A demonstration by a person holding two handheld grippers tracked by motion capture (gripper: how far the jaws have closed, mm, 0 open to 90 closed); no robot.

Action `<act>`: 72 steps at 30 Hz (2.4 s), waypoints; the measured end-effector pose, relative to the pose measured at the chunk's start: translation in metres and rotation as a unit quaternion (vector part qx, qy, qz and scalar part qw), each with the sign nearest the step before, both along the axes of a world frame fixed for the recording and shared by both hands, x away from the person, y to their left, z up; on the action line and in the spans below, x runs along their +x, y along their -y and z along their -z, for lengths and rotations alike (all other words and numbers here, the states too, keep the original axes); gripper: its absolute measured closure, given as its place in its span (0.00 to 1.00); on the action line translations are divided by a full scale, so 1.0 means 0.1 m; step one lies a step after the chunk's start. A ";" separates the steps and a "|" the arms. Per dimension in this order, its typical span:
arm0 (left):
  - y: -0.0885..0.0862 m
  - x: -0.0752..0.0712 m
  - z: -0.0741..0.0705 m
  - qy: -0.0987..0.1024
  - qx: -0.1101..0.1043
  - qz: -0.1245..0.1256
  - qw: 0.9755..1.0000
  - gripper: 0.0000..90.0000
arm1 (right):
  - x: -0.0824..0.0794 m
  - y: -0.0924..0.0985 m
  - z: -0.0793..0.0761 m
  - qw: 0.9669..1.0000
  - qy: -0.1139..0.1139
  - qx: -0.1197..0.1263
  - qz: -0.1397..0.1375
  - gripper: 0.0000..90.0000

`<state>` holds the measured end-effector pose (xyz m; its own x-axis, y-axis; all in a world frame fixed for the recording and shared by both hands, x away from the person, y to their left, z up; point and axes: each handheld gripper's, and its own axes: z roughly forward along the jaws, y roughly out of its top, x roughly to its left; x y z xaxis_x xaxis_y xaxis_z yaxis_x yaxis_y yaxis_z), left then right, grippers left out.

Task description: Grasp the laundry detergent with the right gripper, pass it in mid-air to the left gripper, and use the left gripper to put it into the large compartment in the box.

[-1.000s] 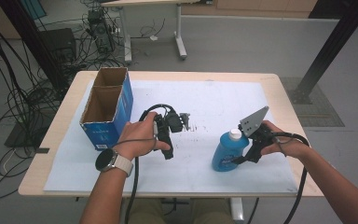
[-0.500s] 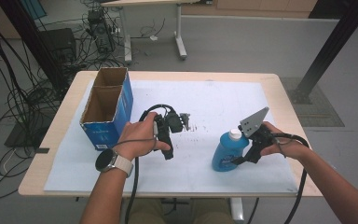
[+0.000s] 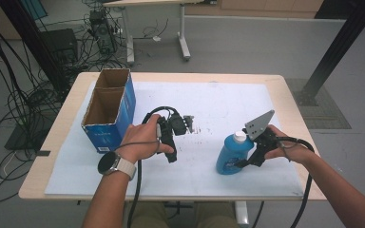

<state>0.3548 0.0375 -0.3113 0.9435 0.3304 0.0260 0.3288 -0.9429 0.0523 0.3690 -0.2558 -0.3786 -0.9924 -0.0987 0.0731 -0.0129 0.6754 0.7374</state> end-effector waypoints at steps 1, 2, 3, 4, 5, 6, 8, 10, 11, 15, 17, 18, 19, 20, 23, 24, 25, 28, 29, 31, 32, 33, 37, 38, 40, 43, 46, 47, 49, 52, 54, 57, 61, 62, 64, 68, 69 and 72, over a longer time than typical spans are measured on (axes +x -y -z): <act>0.00 0.00 0.00 0.000 0.001 0.002 1.000 0.13 | 0.00 0.00 0.00 1.000 0.000 -0.001 0.000 0.28; 0.00 0.00 0.00 0.000 0.001 0.003 1.000 0.13 | 0.00 0.00 0.01 1.000 0.000 -0.001 0.001 0.28; 0.00 0.00 0.00 0.000 0.001 0.003 1.000 0.13 | 0.00 0.00 0.01 1.000 -0.001 0.000 0.001 0.28; 0.00 0.01 0.00 0.000 0.001 0.002 1.000 0.13 | 0.00 0.00 0.01 1.000 0.000 0.001 0.002 0.28; 0.00 0.00 0.00 0.000 -0.001 0.000 1.000 0.13 | 0.00 0.00 0.01 1.000 0.000 0.001 0.001 0.28; 0.00 0.00 0.00 0.000 -0.001 0.000 1.000 0.13 | 0.01 0.00 0.01 1.000 0.000 0.003 0.002 0.28; 0.00 0.00 0.00 0.000 -0.001 0.000 1.000 0.13 | 0.01 0.00 0.01 1.000 -0.001 0.003 0.003 0.28; 0.00 0.00 0.00 0.000 -0.002 -0.001 1.000 0.13 | 0.01 0.00 0.02 1.000 -0.003 0.005 0.004 0.29; 0.00 0.00 0.00 0.000 -0.001 0.000 1.000 0.13 | 0.01 0.00 0.02 1.000 -0.002 0.006 0.002 0.29; 0.00 0.00 0.00 0.000 -0.001 0.001 1.000 0.13 | 0.00 0.00 0.03 1.000 -0.003 0.007 0.002 0.29; 0.00 0.00 0.00 0.000 -0.001 0.000 1.000 0.13 | 0.00 0.00 0.03 1.000 -0.002 0.007 0.003 0.30; 0.00 0.01 0.00 -0.001 0.001 0.002 1.000 0.13 | 0.00 0.00 0.03 1.000 -0.002 0.008 0.003 0.30; 0.00 0.01 0.00 0.000 0.002 0.002 1.000 0.13 | 0.00 0.00 0.03 1.000 -0.002 0.008 0.003 0.30; 0.00 0.00 0.01 0.000 -0.001 -0.001 1.000 0.13 | 0.00 0.00 0.03 1.000 -0.002 0.008 0.003 0.30; 0.00 0.00 0.01 0.000 -0.002 -0.001 1.000 0.13 | 0.00 0.00 0.03 1.000 -0.002 0.010 0.004 0.30; 0.00 0.00 0.01 0.000 -0.002 -0.001 1.000 0.13 | 0.00 0.00 0.04 1.000 -0.003 0.011 0.004 0.30; 0.00 0.00 0.00 0.000 -0.001 -0.001 1.000 0.13 | 0.00 0.00 0.04 1.000 -0.003 0.011 0.003 0.30; -0.01 0.00 0.00 0.000 0.000 0.001 1.000 0.13 | 0.00 -0.01 0.05 1.000 -0.002 0.012 0.003 0.31; -0.01 0.00 0.00 0.000 0.000 0.001 1.000 0.13 | 0.00 -0.01 0.05 1.000 -0.002 0.013 0.003 0.31; -0.01 0.00 0.00 0.000 0.000 0.000 1.000 0.13 | 0.00 -0.01 0.05 1.000 -0.002 0.015 0.003 0.31; -0.01 0.00 0.00 0.000 0.000 0.001 1.000 0.13 | 0.00 -0.01 0.05 1.000 -0.002 0.015 0.004 0.31; -0.01 0.00 0.00 0.000 0.000 0.001 1.000 0.13 | 0.00 -0.01 0.06 1.000 -0.002 0.016 0.004 0.32; 0.00 0.00 0.01 0.000 -0.001 -0.001 1.000 0.13 | 0.00 0.00 0.06 1.000 -0.003 0.021 0.005 0.33; 0.00 0.00 0.01 0.000 -0.001 -0.001 1.000 0.13 | 0.00 0.00 0.07 1.000 -0.003 0.022 0.004 0.33; 0.00 0.00 0.01 0.000 -0.002 -0.002 1.000 0.13 | 0.00 0.00 0.08 1.000 -0.005 0.023 0.006 0.33; 0.00 0.00 0.01 -0.001 -0.002 -0.002 1.000 0.13 | 0.00 0.01 0.08 1.000 -0.006 0.025 0.006 0.33; -0.01 0.01 0.01 0.000 -0.002 -0.002 1.000 0.13 | 0.01 0.01 0.08 0.999 -0.007 0.030 0.007 0.34; -0.01 0.01 0.01 0.000 -0.002 -0.002 1.000 0.13 | 0.01 0.01 0.08 0.999 -0.007 0.030 0.007 0.34; -0.01 0.00 0.01 0.000 -0.002 -0.002 1.000 0.13 | 0.01 0.00 0.08 0.999 -0.006 0.031 0.006 0.34; -0.01 0.01 0.01 0.000 -0.001 -0.001 1.000 0.13 | 0.01 -0.01 0.09 0.999 -0.007 0.034 0.005 0.35; -0.01 0.00 0.01 0.000 -0.003 -0.004 1.000 0.13 | 0.01 -0.01 0.09 0.999 -0.008 0.034 0.004 0.36; -0.01 0.00 0.01 0.000 -0.003 -0.003 1.000 0.13 | 0.01 -0.01 0.10 0.999 -0.008 0.035 0.002 0.36; -0.01 0.01 0.01 -0.001 -0.001 0.000 1.000 0.13 | 0.01 0.00 0.10 0.999 -0.011 0.037 0.003 0.36; -0.01 0.00 0.02 0.000 -0.004 -0.004 1.000 0.13 | 0.01 -0.01 0.10 0.999 -0.011 0.037 0.003 0.36; 0.00 0.01 0.02 0.000 -0.003 -0.003 1.000 0.13 | 0.01 -0.01 0.11 0.999 -0.010 0.038 0.002 0.36; -0.01 0.01 0.01 -0.001 -0.001 -0.001 1.000 0.13 | 0.01 -0.02 0.11 0.999 -0.011 0.039 0.002 0.37; -0.01 0.01 0.01 -0.001 -0.002 -0.001 1.000 0.13 | 0.01 -0.02 0.11 0.999 -0.010 0.039 0.001 0.37; -0.01 0.01 0.01 -0.001 -0.001 -0.001 1.000 0.14 | 0.01 -0.02 0.12 0.999 -0.010 0.039 0.001 0.38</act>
<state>0.3560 0.0385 -0.3127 0.9428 0.3325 0.0237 0.3309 -0.9421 0.0539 0.3697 -0.2540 -0.3902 -0.9910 -0.1027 0.0854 0.0041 0.6157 0.7880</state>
